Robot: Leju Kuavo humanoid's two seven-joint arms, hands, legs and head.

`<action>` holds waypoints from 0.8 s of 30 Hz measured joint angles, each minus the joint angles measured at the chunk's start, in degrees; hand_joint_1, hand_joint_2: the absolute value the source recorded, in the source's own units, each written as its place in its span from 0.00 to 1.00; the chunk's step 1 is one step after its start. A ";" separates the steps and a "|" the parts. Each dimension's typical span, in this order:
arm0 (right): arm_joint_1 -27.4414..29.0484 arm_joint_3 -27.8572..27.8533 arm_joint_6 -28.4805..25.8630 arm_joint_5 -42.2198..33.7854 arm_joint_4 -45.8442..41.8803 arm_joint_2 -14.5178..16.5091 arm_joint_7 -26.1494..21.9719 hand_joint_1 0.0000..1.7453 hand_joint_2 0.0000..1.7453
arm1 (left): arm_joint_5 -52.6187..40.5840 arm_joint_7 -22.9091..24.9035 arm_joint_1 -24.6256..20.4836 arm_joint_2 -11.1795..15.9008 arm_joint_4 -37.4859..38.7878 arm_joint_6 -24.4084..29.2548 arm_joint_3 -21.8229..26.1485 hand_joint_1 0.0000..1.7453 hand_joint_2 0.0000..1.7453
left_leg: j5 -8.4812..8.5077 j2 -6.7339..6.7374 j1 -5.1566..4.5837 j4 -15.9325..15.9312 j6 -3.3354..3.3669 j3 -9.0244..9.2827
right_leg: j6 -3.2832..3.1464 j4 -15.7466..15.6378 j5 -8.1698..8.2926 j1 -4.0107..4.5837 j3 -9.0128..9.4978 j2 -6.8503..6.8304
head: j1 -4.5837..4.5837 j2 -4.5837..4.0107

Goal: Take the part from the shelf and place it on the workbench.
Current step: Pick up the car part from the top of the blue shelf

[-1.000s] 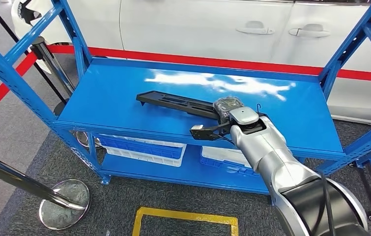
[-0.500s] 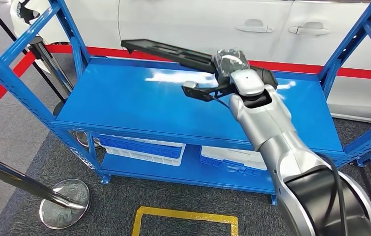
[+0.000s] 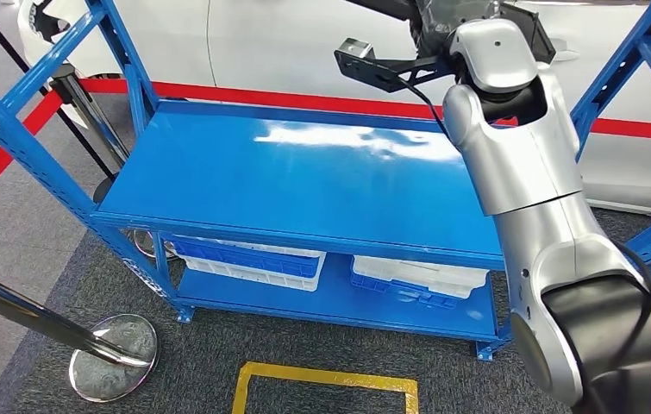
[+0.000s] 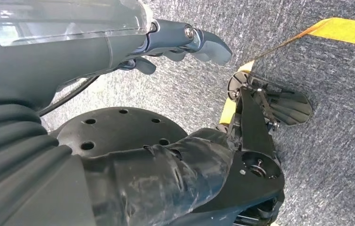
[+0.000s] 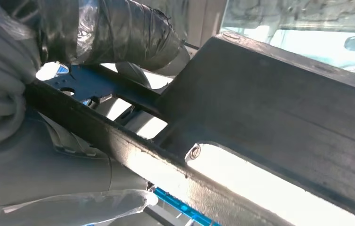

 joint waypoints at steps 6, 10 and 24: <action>-1.15 -0.34 0.05 0.22 -1.97 -0.95 -0.02 1.00 1.00 | -0.34 -0.05 0.09 0.17 0.00 -0.02 0.00 0.00 1.00 | 0.00 0.00 0.00 0.01 0.00 0.01 | 0.00 0.01 0.00 0.01 0.00 0.00 | -0.01 0.00; -1.25 -0.39 -0.08 0.35 -2.80 -1.29 0.04 1.00 1.00 | -0.51 0.05 0.08 0.23 0.00 0.03 0.00 0.00 1.00 | 0.00 0.00 0.01 0.01 0.00 0.00 | 0.00 0.01 -0.01 0.01 -0.01 0.00 | 0.00 0.00; -1.07 -1.38 0.73 1.06 -6.43 -2.30 0.12 1.00 1.00 | -2.58 1.08 0.21 1.22 -0.01 -2.79 -0.04 0.00 1.00 | 0.00 0.01 0.00 0.00 0.00 -0.02 | 0.00 0.01 -0.01 0.01 -0.02 0.00 | -0.01 0.00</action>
